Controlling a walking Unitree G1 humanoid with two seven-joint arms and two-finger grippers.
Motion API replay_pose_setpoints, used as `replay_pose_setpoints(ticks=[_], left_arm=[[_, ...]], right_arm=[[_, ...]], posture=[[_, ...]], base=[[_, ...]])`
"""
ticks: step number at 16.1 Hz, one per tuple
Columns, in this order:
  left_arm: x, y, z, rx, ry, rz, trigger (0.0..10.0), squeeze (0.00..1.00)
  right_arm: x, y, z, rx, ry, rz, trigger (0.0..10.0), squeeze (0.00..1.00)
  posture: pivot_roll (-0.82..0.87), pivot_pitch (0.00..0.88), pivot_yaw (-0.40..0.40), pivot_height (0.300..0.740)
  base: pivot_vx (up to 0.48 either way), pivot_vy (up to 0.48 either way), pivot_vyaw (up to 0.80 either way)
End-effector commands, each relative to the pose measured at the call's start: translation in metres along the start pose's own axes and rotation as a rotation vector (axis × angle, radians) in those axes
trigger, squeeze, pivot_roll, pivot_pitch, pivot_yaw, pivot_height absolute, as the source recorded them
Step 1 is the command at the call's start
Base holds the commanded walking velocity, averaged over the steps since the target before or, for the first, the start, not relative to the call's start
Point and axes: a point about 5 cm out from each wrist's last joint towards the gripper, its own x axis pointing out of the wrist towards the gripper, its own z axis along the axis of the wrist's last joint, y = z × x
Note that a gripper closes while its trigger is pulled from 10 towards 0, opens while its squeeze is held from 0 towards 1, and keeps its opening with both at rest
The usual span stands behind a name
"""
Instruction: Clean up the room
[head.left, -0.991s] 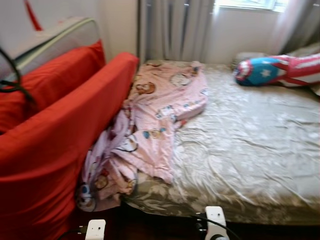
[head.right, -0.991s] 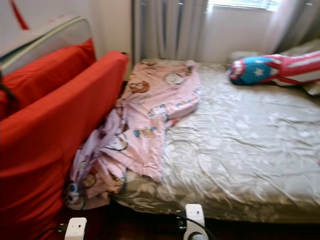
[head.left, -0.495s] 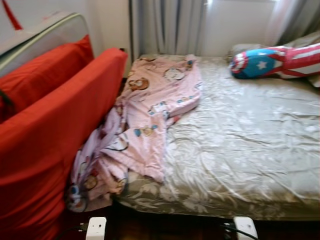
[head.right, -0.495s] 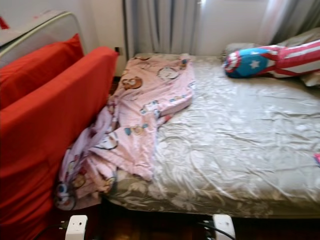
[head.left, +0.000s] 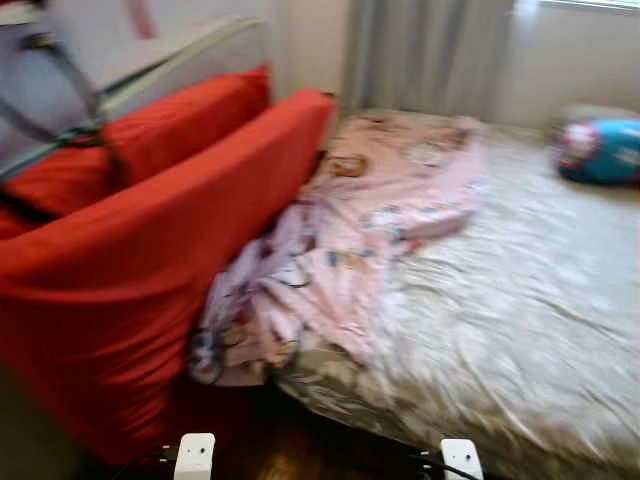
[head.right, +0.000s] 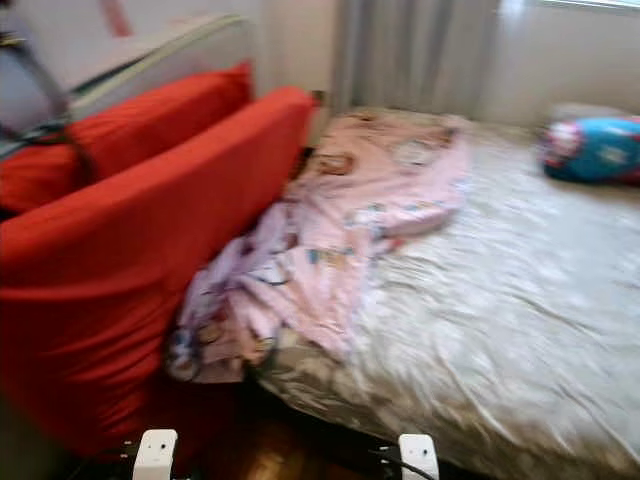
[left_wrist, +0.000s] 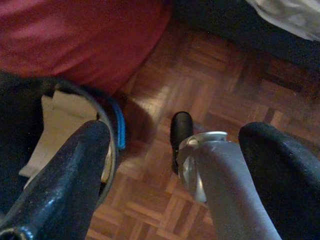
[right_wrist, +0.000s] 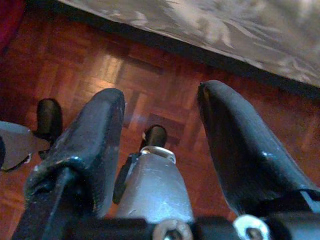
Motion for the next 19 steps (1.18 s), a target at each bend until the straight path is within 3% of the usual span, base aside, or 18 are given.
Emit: replay_pose_setpoints(ticks=[1,9,16,19], left_arm=[[-0.001,0.001,-0.004,0.007,0.017,0.005,10.0,0.00],[-0.001,-0.001,-0.002,0.002,0.003,0.004,10.0,0.00],[0.000,-0.003,-0.002,-0.007,0.010,-0.004,10.0,0.00],[0.000,-0.003,-0.002,-0.013,0.009,-0.005,10.0,0.00]], right_arm=[[-0.001,-0.003,-0.005,-0.004,0.014,-0.013,10.0,0.00],[-0.003,-0.018,-0.002,-0.011,0.001,-0.028,10.0,0.00],[0.000,0.000,0.001,-0.004,-0.011,-0.007,10.0,0.00],[0.001,-0.001,0.006,-0.018,-0.035,-0.005,10.0,0.00]], posture=[[0.00,0.000,-0.031,0.740],[0.00,0.000,-0.036,0.740],[0.00,0.000,-0.037,0.740],[0.00,0.000,-0.037,0.740]], base=[[0.000,0.000,0.80],[0.000,0.000,0.80],[0.000,0.000,0.09],[0.000,0.000,0.53]])
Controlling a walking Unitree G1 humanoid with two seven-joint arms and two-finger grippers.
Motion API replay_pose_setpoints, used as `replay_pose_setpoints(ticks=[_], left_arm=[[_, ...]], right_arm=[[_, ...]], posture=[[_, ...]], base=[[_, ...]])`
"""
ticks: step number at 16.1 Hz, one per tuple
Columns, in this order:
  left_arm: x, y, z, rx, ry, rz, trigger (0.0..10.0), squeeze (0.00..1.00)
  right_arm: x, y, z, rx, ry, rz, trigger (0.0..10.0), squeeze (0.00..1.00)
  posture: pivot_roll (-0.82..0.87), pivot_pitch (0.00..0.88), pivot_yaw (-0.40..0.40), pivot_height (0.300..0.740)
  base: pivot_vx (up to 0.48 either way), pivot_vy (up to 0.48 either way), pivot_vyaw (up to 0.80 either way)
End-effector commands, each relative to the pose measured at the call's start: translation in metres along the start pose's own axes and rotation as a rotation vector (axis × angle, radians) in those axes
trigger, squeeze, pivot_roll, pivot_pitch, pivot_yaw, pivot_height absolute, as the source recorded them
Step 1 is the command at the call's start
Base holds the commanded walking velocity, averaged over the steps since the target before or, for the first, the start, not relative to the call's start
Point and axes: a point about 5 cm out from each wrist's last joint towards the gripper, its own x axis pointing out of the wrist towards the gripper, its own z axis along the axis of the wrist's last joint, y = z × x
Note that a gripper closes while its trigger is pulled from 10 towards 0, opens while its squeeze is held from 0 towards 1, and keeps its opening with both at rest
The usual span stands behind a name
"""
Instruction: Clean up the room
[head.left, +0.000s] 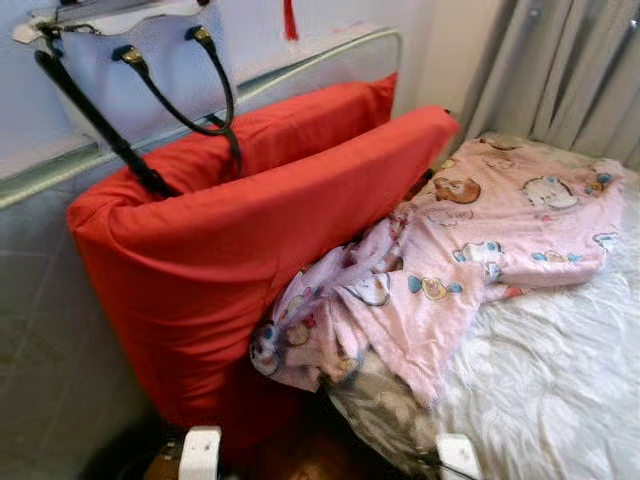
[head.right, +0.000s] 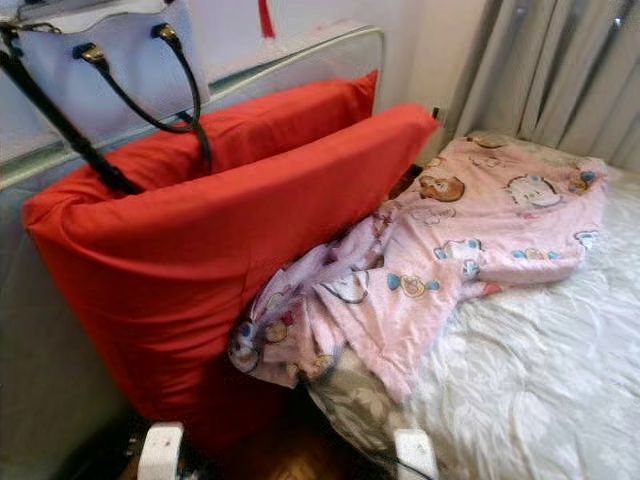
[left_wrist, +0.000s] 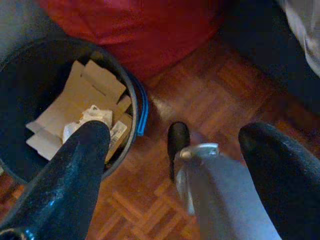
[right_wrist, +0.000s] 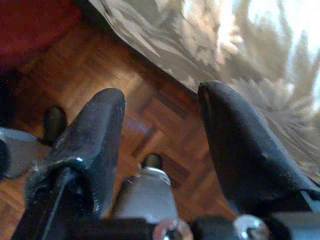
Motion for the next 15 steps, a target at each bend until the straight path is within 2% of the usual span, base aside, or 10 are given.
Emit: replay_pose_setpoints(ticks=[1,3,8,11,13,15], left_arm=[[-0.002,0.007,-0.011,-0.003,0.040,0.018,10.0,0.00],[-0.002,0.007,-0.011,-0.002,0.039,0.021,10.0,0.00],[-0.002,0.008,-0.011,0.000,0.039,0.020,10.0,0.00],[-0.002,0.008,-0.011,0.004,0.040,0.017,10.0,0.00],[-0.002,0.008,-0.011,0.015,0.040,0.015,10.0,0.00],[-0.002,0.008,-0.010,0.013,0.033,0.019,10.0,0.00]], right_arm=[[0.003,0.002,0.012,0.001,-0.035,0.008,10.0,0.00],[0.003,0.001,0.013,0.011,-0.035,0.012,10.0,0.00],[0.003,0.001,0.012,0.036,-0.035,-0.007,10.0,0.00],[0.004,0.008,0.013,0.038,-0.040,-0.008,10.0,0.00],[0.003,0.005,0.013,0.055,-0.042,-0.040,10.0,0.00],[0.002,-0.010,0.012,0.086,-0.032,-0.059,10.0,0.00]], posture=[[0.00,0.000,-0.037,0.740],[0.00,0.000,-0.036,0.740],[0.01,0.000,-0.035,0.740],[0.00,0.000,-0.029,0.740],[0.00,0.000,-0.028,0.740],[0.00,0.000,-0.028,0.740]], base=[[0.000,0.000,0.80],[0.000,0.000,0.65],[0.000,0.000,0.00],[0.000,0.000,0.00],[0.000,0.000,0.00],[0.000,0.000,-0.38]])
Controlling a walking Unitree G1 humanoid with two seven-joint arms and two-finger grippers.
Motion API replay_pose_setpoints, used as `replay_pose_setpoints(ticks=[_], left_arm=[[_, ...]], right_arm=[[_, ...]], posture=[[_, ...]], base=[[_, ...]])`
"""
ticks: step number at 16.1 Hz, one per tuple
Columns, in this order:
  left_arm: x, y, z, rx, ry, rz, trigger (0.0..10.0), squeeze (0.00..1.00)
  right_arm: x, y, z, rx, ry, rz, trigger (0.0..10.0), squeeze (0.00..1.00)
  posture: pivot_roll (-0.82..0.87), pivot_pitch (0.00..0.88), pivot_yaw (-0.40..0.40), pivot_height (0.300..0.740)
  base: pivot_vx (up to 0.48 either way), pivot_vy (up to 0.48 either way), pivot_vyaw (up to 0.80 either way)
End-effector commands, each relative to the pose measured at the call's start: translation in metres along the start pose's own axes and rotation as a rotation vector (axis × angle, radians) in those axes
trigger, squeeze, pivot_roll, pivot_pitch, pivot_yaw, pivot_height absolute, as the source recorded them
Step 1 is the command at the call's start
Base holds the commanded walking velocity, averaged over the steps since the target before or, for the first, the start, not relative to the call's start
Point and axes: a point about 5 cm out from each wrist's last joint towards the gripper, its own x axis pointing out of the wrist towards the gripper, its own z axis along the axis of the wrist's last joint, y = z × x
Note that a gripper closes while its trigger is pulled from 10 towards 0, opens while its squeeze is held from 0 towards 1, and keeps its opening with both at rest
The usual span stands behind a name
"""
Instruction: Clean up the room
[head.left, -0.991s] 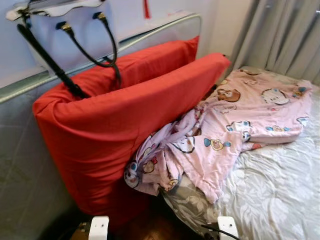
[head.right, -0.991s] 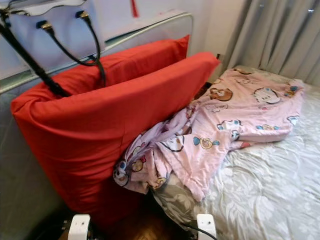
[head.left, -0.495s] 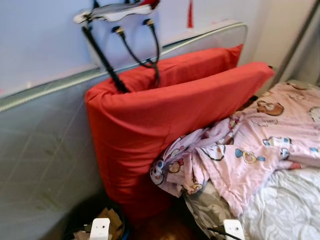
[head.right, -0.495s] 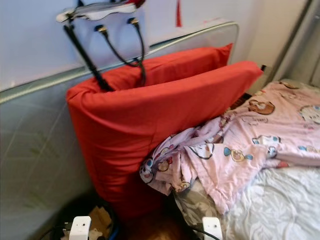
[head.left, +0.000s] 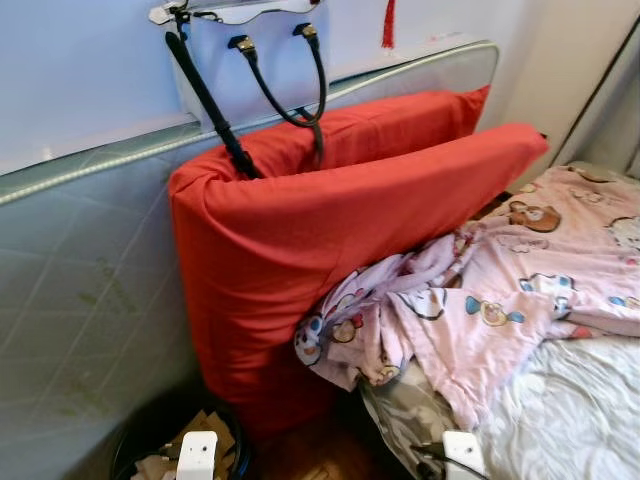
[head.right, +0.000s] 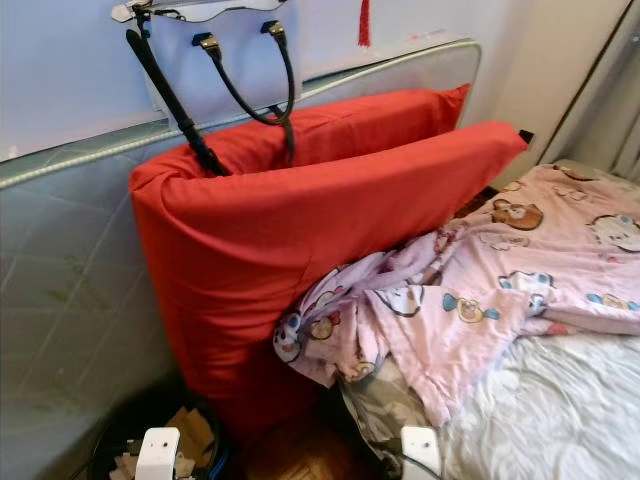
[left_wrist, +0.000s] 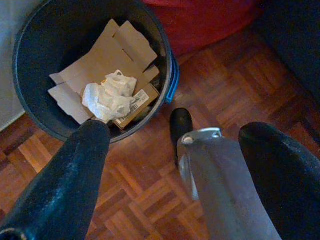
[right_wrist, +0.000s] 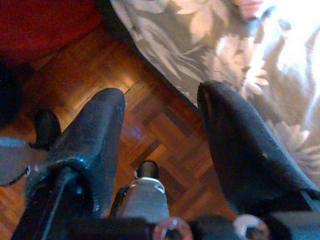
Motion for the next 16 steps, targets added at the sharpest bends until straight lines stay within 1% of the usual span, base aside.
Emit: replay_pose_setpoints(ticks=[1,4,7,10,13,15,16], left_arm=[[0.0000,0.0018,0.0004,0.003,-0.003,0.005,10.0,0.00],[0.0000,0.0013,0.0009,-0.008,-0.009,-0.002,10.0,0.00],[0.0002,0.0023,0.0011,0.004,-0.004,0.006,10.0,0.00],[0.0001,0.0024,0.0007,0.002,0.000,0.005,10.0,0.00],[0.0002,0.0018,0.0010,0.001,-0.002,0.002,10.0,0.00],[0.0003,0.0019,0.0013,0.001,-0.003,0.002,10.0,0.00],[0.0003,0.0020,0.0015,0.002,-0.003,0.001,10.0,0.00]], right_arm=[[-0.0011,-0.0096,-0.0019,0.027,0.012,-0.019,10.0,0.00],[-0.0012,-0.0098,-0.0026,0.016,0.018,-0.016,10.0,0.00],[-0.0017,-0.0111,-0.0045,0.017,0.029,-0.013,10.0,0.00],[-0.0018,-0.0124,-0.0045,0.008,0.031,-0.016,10.0,0.00],[-0.0016,-0.0136,-0.0039,0.003,0.034,-0.023,10.0,0.00],[-0.0014,-0.0132,-0.0043,0.024,0.040,-0.027,10.0,0.00],[-0.0014,-0.0128,-0.0044,0.015,0.043,-0.025,10.0,0.00]], posture=[[0.00,0.000,-0.028,0.740],[0.01,0.000,-0.029,0.740],[0.01,0.000,-0.036,0.740],[0.01,0.000,-0.037,0.740],[0.01,0.000,-0.037,0.740],[0.01,0.000,-0.038,0.740],[0.01,0.000,-0.038,0.740]], base=[[0.000,0.000,-0.74],[0.000,0.000,-0.74],[0.000,0.000,-0.68],[0.000,0.000,0.00],[0.324,0.000,0.00],[0.366,0.000,-0.78],[0.371,0.000,-0.76]])
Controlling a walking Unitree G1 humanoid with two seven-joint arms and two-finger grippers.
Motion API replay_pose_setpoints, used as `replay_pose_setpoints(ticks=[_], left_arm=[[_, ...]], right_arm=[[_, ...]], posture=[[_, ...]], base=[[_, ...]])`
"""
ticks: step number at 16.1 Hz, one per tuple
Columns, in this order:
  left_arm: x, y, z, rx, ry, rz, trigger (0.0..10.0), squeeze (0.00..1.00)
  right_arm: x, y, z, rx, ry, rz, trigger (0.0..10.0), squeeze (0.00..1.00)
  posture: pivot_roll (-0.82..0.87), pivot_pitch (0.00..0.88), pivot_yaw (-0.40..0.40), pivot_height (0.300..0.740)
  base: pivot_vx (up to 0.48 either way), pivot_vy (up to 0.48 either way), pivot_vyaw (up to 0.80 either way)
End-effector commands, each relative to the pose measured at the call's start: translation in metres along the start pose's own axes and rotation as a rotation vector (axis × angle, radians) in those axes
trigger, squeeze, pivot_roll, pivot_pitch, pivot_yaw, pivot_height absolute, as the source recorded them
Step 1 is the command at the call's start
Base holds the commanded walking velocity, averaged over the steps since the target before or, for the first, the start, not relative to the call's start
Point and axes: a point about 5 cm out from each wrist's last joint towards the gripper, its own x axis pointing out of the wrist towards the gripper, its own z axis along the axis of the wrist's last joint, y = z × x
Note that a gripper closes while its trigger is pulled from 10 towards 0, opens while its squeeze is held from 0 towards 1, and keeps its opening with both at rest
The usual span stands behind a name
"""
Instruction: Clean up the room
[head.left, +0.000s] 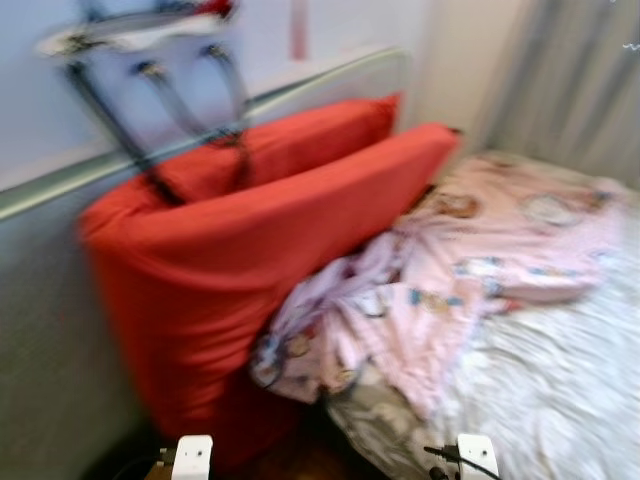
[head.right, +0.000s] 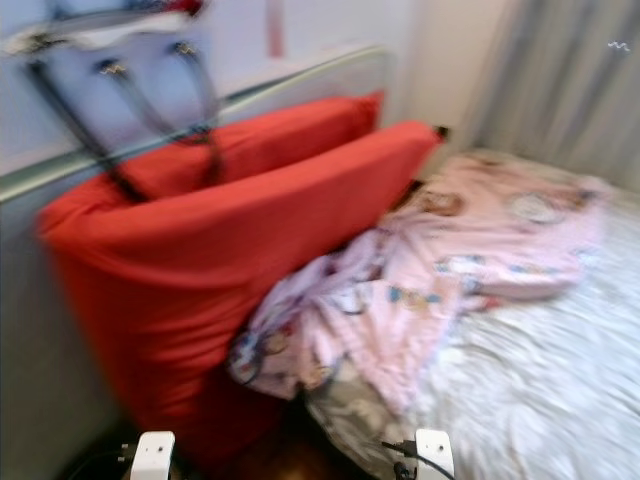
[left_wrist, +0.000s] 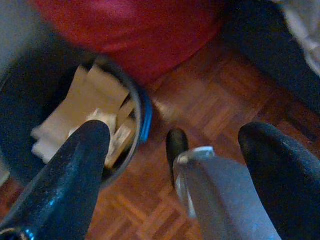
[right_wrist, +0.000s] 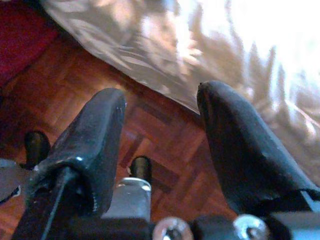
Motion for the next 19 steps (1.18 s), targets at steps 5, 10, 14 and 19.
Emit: replay_pose_setpoints(ticks=[5,10,14,19], left_arm=[[0.001,-0.002,0.002,-0.004,-0.003,-0.001,10.0,0.00],[0.000,0.000,0.003,-0.015,-0.013,0.006,10.0,0.00],[0.001,0.002,0.010,-0.026,-0.043,0.015,10.0,0.00],[0.006,0.000,0.059,-0.048,-0.226,-0.011,10.0,0.00]], right_arm=[[0.000,0.001,0.000,-0.020,0.000,0.016,10.0,0.00],[0.000,0.002,0.000,-0.066,-0.001,0.041,10.0,0.00],[-0.002,-0.002,-0.005,-0.059,-0.004,0.048,10.0,0.00],[0.002,0.003,0.011,-0.012,-0.051,0.043,10.0,0.00]], posture=[[0.01,0.000,-0.039,0.740],[0.01,0.000,-0.037,0.740],[0.01,0.000,-0.034,0.740],[0.00,0.000,-0.025,0.740]], base=[[0.356,0.000,-0.11],[0.062,0.000,0.28],[0.000,0.000,0.80],[0.000,0.000,0.13]])
